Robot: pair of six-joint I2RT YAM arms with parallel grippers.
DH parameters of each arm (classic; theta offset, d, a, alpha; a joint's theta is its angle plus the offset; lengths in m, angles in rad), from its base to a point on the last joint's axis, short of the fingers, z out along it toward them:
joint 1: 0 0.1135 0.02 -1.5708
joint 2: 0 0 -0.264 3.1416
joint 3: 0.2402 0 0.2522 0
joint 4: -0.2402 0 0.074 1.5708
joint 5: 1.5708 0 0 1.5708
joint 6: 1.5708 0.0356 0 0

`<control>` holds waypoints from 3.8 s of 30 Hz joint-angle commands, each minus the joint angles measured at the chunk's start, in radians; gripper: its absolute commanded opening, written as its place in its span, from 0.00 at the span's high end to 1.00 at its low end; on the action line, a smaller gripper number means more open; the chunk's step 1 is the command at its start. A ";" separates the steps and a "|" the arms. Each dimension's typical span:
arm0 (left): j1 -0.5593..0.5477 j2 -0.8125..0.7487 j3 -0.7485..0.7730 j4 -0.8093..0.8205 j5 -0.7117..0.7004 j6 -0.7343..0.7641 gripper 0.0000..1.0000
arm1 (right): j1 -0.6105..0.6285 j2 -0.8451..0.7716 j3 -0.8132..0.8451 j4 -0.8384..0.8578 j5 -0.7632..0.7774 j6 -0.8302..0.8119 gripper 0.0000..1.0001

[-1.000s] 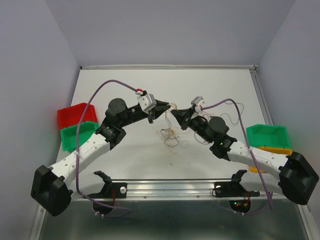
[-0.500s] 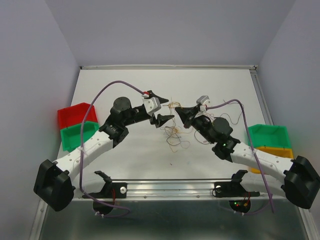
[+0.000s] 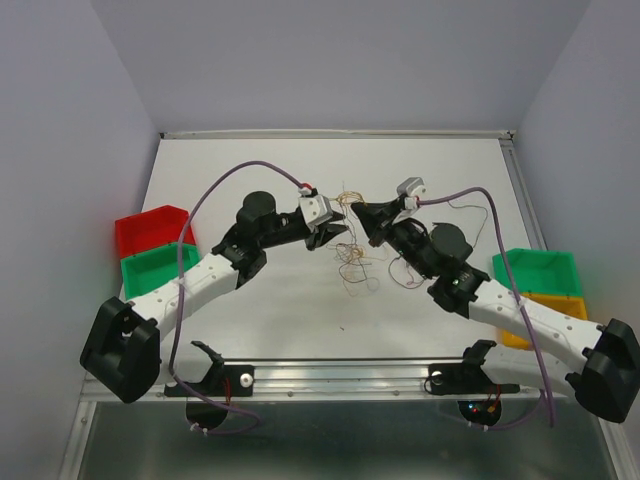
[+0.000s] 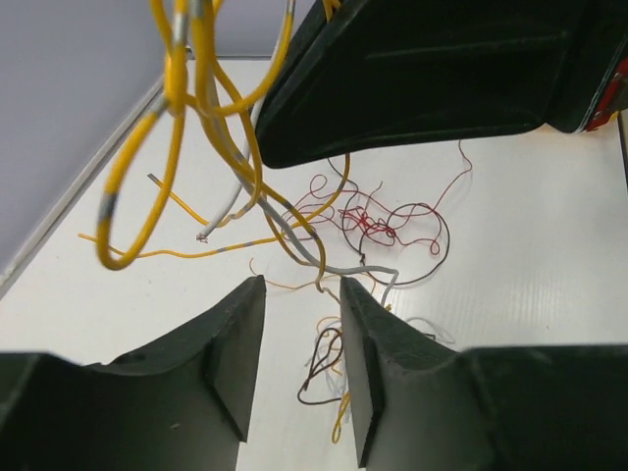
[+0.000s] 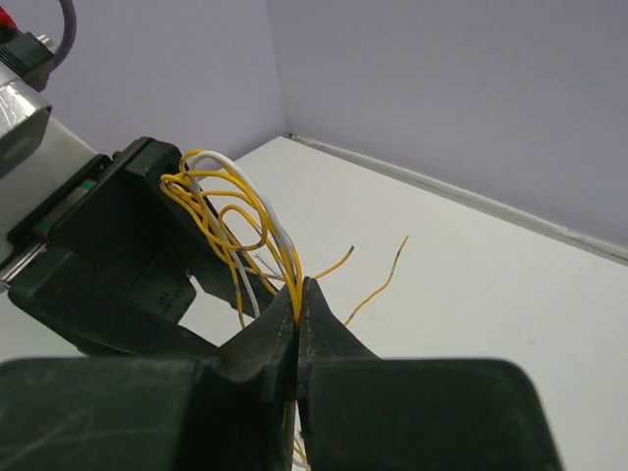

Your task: Untangle the cables

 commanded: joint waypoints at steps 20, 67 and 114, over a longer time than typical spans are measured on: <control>-0.005 0.076 0.055 0.088 0.000 -0.020 0.51 | 0.001 -0.034 0.116 -0.102 0.038 0.018 1.00; -0.019 0.118 0.100 0.161 -0.004 -0.097 1.00 | 0.001 -0.026 0.066 -0.033 -0.012 0.048 0.99; -0.018 0.033 0.215 -0.222 -0.443 0.021 1.00 | -0.013 -0.021 -0.109 -0.067 -0.149 0.076 0.30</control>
